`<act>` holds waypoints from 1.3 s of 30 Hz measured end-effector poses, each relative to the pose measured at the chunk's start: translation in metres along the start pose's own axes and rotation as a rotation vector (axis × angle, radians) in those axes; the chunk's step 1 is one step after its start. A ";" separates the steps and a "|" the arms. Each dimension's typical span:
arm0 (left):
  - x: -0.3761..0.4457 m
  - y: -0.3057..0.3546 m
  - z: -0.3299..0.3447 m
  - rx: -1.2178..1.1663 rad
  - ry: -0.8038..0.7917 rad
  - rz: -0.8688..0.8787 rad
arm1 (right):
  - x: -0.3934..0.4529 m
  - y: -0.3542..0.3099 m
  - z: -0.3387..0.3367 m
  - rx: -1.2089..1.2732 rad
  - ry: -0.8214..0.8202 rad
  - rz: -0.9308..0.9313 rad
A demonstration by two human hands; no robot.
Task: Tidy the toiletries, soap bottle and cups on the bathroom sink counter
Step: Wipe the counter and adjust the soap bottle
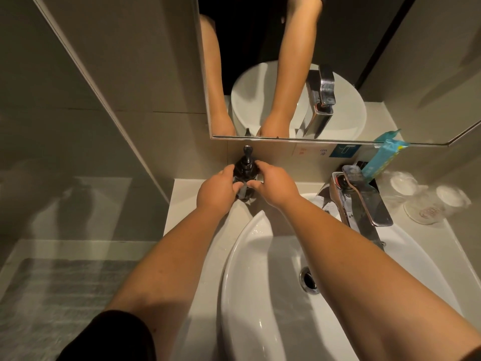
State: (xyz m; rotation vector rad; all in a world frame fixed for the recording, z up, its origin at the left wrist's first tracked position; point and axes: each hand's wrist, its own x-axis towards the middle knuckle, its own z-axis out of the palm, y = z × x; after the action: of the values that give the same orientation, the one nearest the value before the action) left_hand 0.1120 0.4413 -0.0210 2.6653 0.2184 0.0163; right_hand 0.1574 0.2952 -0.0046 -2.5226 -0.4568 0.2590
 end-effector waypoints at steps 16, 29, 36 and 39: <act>0.000 0.003 0.000 0.007 0.008 -0.009 | 0.000 0.000 0.000 -0.035 -0.003 -0.002; -0.018 -0.001 -0.017 0.180 -0.011 0.031 | -0.021 -0.009 -0.011 -0.190 -0.056 0.046; -0.059 0.001 -0.052 0.372 -0.076 0.128 | -0.070 -0.025 -0.024 -0.393 -0.032 -0.048; -0.086 0.006 -0.068 0.393 -0.074 0.158 | -0.098 -0.037 -0.026 -0.433 -0.023 -0.077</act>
State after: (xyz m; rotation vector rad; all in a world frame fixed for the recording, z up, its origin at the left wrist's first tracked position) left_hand 0.0250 0.4531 0.0442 3.0610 -0.0182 -0.0829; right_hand 0.0645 0.2747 0.0459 -2.9151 -0.6790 0.1738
